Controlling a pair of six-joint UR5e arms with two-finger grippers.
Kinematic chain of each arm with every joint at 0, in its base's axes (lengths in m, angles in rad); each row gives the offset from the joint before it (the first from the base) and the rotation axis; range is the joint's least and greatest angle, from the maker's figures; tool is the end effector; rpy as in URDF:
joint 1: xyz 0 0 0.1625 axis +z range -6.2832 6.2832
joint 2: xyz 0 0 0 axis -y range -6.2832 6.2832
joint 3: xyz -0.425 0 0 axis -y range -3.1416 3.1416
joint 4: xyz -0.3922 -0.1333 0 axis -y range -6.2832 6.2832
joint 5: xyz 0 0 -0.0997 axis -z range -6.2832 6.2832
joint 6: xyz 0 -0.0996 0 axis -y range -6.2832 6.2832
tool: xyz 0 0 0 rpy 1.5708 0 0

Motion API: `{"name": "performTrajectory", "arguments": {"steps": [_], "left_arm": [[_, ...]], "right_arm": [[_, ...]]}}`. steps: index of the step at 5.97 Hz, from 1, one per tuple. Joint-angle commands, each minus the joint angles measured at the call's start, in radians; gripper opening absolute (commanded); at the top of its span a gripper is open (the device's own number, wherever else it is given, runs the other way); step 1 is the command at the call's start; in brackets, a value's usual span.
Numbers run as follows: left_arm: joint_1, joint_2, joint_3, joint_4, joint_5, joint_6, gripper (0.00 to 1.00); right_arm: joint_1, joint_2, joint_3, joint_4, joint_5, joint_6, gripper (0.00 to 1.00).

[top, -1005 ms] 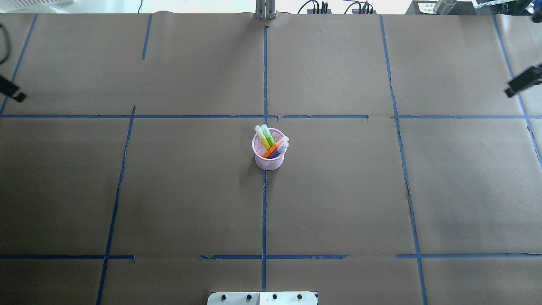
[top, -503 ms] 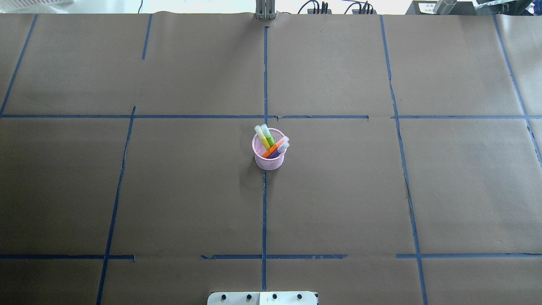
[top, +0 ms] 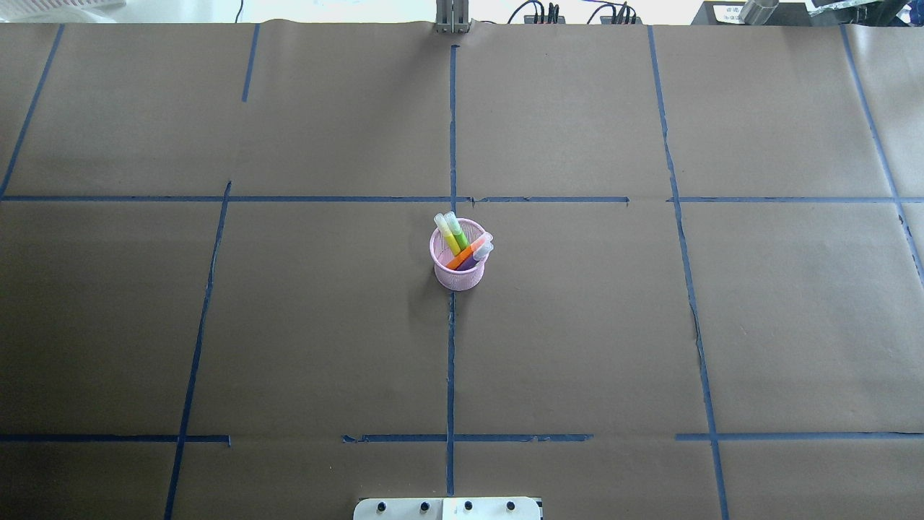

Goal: Collect pens into pen holder

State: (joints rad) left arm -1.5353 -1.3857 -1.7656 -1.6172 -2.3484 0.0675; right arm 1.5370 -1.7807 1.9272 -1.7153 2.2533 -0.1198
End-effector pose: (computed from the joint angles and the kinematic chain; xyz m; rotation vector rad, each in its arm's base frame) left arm -0.0486 -0.4195 0.6417 0.0657 0.7769 0.1195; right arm 0.0569 -0.4015 0.5980 0.0313 -0.6824 -0.1483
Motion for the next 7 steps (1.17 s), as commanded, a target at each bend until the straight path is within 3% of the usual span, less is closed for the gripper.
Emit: {"name": "performTrajectory", "arguments": {"steps": [1, 7], "left_arm": [[0.000, 0.002, -0.003, 0.000, 0.004, 0.003, 1.00], [0.001, 0.001, 0.012, 0.002, 0.001, 0.003, 1.00]], "right_arm": [[0.000, 0.000, -0.001, 0.000, 0.000, 0.000, 1.00], [0.000, 0.001, -0.001, 0.000, 0.002, 0.000, 1.00]]}}
